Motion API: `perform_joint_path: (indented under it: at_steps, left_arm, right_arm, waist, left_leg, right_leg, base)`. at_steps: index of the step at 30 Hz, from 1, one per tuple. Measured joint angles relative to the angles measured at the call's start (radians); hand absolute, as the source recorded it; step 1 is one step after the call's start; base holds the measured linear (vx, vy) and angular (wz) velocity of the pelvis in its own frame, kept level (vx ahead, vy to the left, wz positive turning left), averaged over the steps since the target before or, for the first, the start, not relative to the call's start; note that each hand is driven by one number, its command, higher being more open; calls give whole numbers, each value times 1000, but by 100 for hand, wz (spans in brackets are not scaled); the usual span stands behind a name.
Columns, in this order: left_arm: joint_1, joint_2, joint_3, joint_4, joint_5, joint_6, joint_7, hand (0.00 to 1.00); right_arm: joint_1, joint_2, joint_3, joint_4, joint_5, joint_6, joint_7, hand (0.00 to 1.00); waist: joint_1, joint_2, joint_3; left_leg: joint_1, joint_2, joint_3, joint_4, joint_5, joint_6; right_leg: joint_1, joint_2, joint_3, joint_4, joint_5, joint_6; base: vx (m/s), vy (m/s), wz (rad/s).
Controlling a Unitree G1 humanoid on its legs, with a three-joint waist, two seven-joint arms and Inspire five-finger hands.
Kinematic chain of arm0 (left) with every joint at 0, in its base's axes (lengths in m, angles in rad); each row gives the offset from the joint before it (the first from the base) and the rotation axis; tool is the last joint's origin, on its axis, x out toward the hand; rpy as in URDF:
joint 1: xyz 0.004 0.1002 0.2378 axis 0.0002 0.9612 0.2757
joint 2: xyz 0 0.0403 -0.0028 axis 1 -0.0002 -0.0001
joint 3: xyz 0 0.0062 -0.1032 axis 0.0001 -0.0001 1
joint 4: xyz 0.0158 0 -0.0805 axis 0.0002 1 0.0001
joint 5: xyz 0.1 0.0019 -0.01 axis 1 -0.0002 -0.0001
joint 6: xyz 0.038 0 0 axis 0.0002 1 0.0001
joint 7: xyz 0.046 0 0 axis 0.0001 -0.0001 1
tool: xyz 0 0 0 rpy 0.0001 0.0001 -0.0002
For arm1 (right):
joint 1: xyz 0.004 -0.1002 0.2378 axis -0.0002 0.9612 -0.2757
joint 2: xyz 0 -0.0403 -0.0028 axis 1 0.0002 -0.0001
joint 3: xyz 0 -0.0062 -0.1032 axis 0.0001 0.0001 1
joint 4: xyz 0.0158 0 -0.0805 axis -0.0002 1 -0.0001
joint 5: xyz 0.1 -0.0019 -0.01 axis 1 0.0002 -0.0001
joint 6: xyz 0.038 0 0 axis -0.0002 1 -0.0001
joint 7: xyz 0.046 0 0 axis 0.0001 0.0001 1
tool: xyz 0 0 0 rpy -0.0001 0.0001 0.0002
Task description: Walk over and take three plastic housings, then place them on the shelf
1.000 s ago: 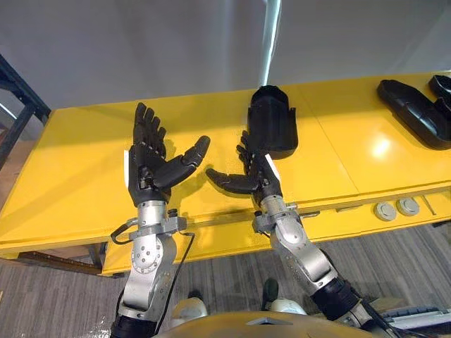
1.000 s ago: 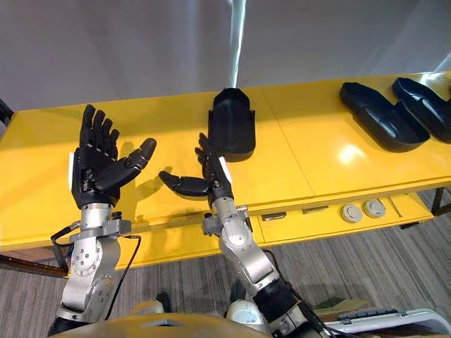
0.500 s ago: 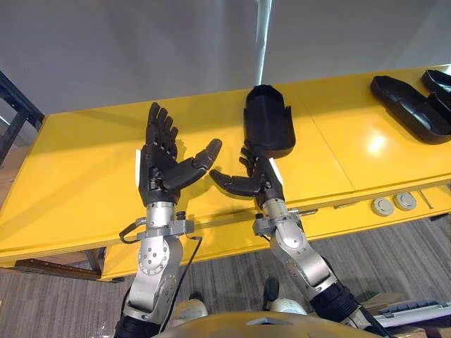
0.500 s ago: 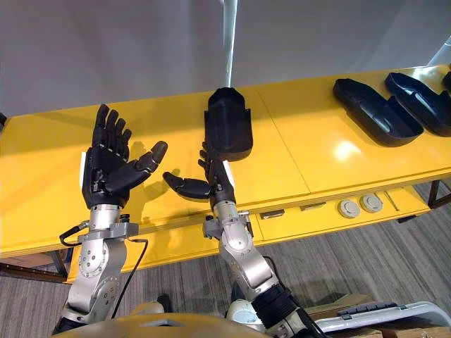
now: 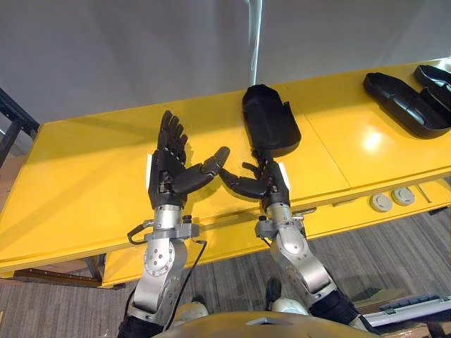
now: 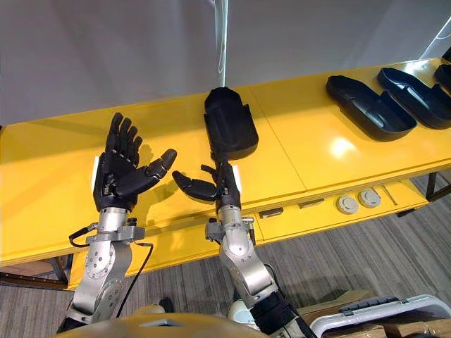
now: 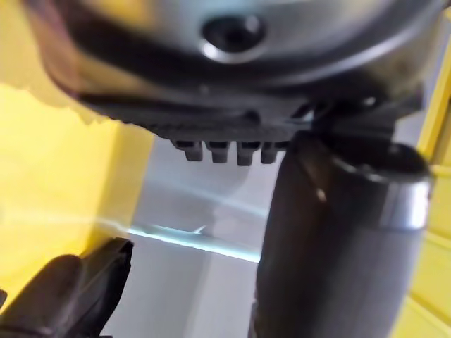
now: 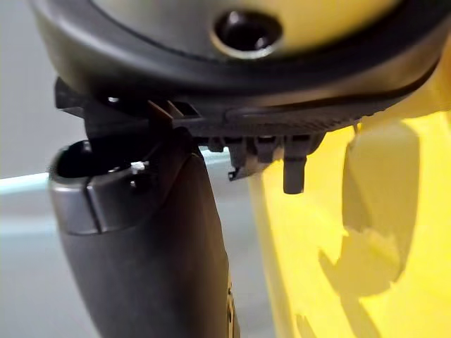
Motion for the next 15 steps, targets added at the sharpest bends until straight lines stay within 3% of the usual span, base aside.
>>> perform_joint_path:
  at_steps: [8,15]
  left_arm:
    - [7,0,-7,0,-1,0,-2,100]
    - [29,1,-6,-1,3,0,-5,100]
  right_arm:
    - [25,0,-21,-20,2,-8,13,100]
    - [40,-6,-27,-29,10,-36,112,100]
  waist:
    - [0,3,-2]
    - [-1,3,-2]
  left_leg:
    - [0,0,4,0,-1,-1]
    - [0,1,4,1,-2,-1]
  right_leg:
    - [-2,0,3,0,-3,3]
    - [-5,1,8,0,0,0]
  base:
    - [0,0,0]
    - [1,5,-1]
